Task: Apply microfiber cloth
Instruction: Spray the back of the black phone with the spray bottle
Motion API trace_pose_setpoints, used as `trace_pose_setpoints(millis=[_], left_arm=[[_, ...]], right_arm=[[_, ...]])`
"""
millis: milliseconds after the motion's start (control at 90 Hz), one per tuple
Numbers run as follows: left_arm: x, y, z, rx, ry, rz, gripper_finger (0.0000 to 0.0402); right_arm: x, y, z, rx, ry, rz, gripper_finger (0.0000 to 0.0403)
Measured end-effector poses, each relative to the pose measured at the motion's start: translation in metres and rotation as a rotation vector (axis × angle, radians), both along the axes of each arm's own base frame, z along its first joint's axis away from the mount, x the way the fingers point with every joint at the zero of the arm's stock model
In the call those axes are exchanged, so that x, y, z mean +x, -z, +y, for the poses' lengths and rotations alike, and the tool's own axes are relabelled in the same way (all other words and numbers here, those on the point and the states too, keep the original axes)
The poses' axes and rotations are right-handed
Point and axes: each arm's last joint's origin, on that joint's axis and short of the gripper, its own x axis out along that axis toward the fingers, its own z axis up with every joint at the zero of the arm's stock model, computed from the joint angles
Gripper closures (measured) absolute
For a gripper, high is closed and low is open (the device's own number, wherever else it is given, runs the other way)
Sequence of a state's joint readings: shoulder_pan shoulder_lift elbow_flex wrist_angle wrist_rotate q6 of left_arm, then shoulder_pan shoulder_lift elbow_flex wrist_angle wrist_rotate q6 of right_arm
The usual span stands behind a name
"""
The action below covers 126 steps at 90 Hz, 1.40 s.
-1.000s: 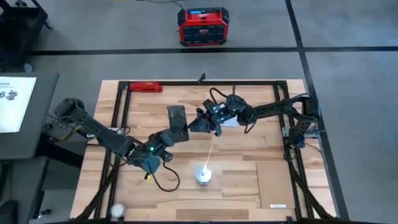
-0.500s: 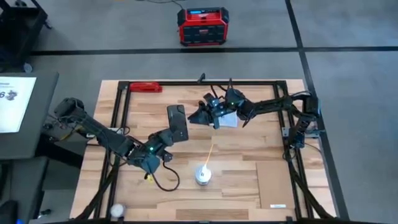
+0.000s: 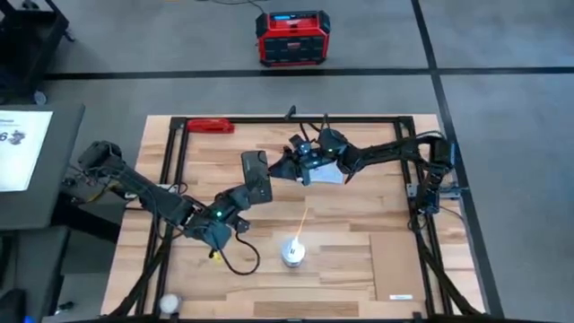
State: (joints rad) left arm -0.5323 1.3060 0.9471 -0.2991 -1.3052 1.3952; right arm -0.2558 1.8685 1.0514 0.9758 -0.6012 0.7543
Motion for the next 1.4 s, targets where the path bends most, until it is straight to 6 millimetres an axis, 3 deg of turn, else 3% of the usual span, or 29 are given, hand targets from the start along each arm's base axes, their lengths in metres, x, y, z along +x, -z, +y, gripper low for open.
trace_pose_setpoints(millis=[333, 422, 567, 689, 889, 1167, 1400], left_arm=[[0.000, -0.001, 0.000, -0.002, -0.006, -0.009, 0.0396], [0.000, -0.001, 0.000, -0.002, -0.005, -0.009, 0.0396], [0.000, -0.001, 0.000, 0.000, -0.010, -0.012, 0.0396], [0.001, -0.002, 0.002, -0.018, -0.023, -0.041, 0.0396], [0.004, -0.005, 0.004, -0.048, -0.031, -0.079, 0.0396], [0.006, -0.003, 0.005, -0.051, -0.017, -0.058, 0.0396], [0.004, -0.002, 0.003, -0.036, -0.019, -0.050, 0.0396]], right_arm=[[0.008, -0.006, -0.001, -0.018, -0.025, -0.077, 0.0282], [0.009, -0.006, 0.000, -0.026, -0.009, -0.080, 0.0309], [0.009, -0.009, 0.000, -0.082, 0.005, -0.121, 0.0386], [0.010, -0.012, 0.005, -0.123, 0.004, -0.159, 0.0401], [0.014, -0.021, 0.011, -0.165, -0.011, -0.205, 0.0402], [0.018, -0.032, 0.027, -0.139, -0.209, -0.202, 0.0400], [0.014, -0.028, 0.016, -0.094, -0.318, -0.116, 0.0337]])
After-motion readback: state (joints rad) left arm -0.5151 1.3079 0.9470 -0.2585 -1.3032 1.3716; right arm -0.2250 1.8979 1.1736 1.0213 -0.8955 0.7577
